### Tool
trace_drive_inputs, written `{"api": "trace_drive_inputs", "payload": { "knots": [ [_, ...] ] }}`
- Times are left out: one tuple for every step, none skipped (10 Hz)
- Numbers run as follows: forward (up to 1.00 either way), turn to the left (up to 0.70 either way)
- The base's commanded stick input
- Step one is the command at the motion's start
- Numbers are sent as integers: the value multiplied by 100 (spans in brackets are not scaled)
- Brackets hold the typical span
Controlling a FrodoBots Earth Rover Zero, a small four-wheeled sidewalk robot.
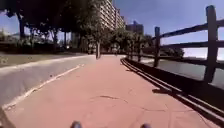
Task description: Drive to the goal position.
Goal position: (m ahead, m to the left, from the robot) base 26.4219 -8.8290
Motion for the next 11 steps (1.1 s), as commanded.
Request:
{"api": "trace_drive_inputs", "payload": {
  "knots": [
    [100,0],
    [100,0],
    [100,0],
    [100,0],
    [100,0],
    [100,0],
    [100,0],
    [100,0],
    [100,0],
    [100,0],
    [100,0]
  ]
}}
